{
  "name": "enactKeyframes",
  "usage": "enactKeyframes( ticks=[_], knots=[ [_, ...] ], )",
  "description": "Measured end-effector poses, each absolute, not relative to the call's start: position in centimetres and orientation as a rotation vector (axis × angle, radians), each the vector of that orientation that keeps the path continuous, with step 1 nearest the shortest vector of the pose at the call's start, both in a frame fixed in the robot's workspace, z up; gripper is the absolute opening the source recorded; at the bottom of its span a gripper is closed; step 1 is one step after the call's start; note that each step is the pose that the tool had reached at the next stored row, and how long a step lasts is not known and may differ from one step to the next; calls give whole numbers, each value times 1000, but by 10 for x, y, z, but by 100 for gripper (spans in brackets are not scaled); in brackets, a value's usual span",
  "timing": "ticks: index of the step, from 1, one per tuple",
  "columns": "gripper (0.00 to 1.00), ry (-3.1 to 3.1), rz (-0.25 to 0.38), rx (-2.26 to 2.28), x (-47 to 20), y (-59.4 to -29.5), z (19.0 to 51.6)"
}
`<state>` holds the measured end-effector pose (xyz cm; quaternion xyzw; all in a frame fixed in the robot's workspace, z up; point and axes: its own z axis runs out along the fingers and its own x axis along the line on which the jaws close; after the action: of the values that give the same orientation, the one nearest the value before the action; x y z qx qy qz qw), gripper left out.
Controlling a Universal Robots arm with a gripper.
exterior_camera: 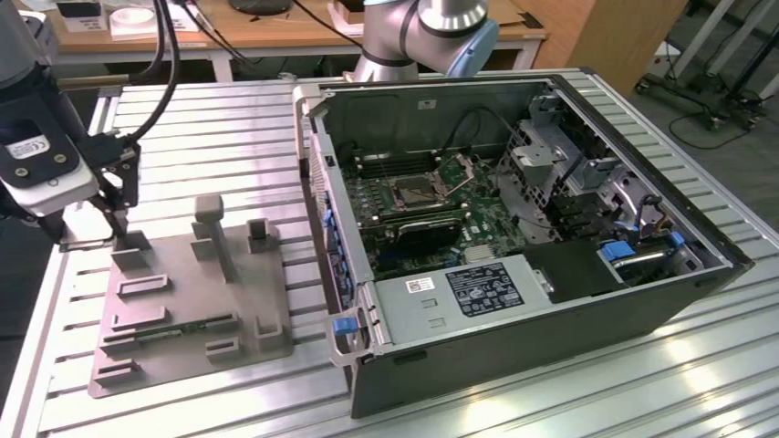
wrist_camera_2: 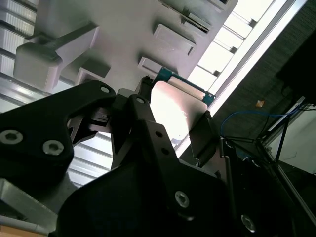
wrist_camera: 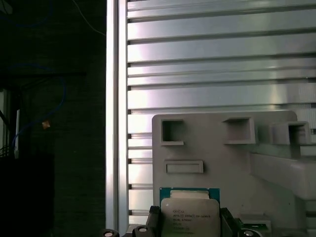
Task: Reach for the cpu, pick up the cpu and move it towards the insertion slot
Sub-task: 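Pick up the cpu and move it towards the insertion slot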
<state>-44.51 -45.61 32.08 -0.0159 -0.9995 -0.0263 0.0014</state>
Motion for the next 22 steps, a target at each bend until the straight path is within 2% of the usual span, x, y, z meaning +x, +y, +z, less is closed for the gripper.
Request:
enactKeyframes(
  ticks=[22],
  knots=[
    [55, -3137, -82, -50, -446, -452, 365]
  ],
)
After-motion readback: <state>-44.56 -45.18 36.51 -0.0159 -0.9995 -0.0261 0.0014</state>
